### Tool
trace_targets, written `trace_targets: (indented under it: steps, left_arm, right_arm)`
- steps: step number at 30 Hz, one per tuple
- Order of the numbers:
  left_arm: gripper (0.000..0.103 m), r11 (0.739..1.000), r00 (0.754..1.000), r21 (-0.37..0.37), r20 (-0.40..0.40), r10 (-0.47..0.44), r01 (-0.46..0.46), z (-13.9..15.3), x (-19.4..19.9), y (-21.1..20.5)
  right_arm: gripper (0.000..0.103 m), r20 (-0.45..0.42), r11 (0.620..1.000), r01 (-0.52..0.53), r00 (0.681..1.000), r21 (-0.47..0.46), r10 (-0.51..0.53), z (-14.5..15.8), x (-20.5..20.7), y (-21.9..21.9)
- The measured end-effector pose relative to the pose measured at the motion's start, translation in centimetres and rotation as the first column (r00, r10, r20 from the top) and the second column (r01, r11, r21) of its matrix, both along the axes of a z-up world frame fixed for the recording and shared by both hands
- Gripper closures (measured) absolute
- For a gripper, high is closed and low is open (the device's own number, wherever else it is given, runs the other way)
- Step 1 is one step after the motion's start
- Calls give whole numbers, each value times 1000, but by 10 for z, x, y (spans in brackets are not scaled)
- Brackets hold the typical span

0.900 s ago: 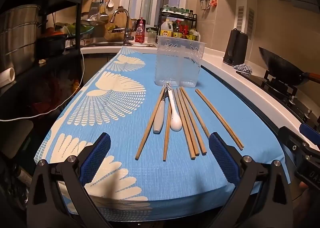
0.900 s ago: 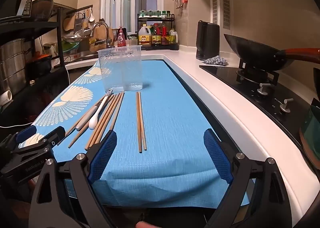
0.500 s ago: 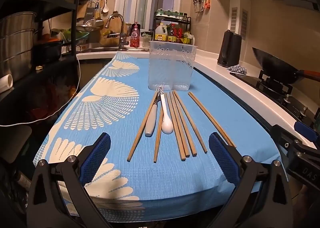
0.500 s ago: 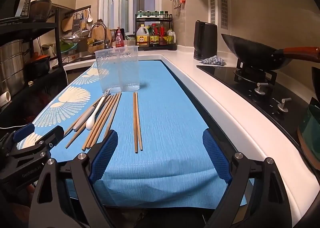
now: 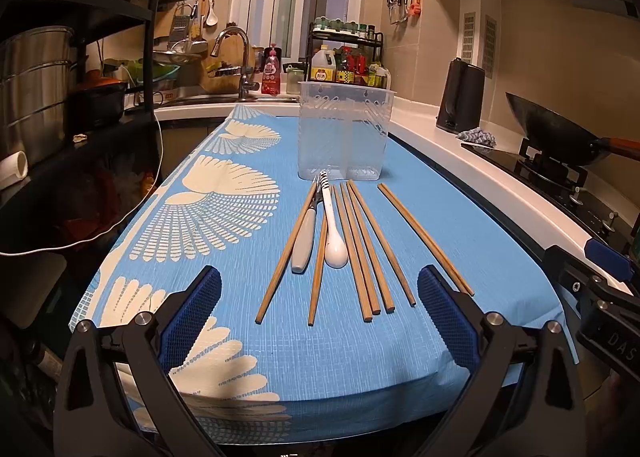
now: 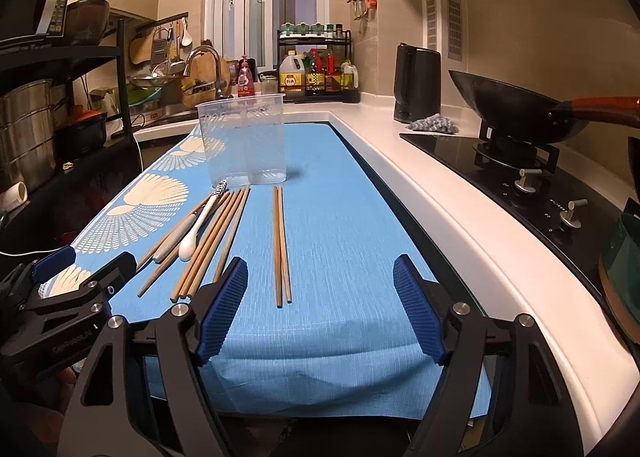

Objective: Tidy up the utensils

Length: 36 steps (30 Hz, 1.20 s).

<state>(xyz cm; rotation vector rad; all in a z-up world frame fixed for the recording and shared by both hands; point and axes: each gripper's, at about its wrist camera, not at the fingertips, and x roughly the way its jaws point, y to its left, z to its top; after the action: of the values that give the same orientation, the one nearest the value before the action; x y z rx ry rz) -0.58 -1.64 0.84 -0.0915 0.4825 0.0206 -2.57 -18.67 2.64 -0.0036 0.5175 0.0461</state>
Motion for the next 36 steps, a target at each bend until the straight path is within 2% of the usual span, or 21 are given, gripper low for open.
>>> trace_targets:
  steps: [14, 36]
  left_arm:
    - [7, 1000, 1000, 3, 7, -5, 5, -2, -1, 1]
    - [7, 1000, 1000, 3, 11, -3, 3, -2, -3, 3]
  right_arm:
    - [36, 2, 1000, -24, 1000, -9, 24, -1, -2, 8]
    - [37, 9, 1000, -24, 1000, -9, 24, -2, -5, 9]
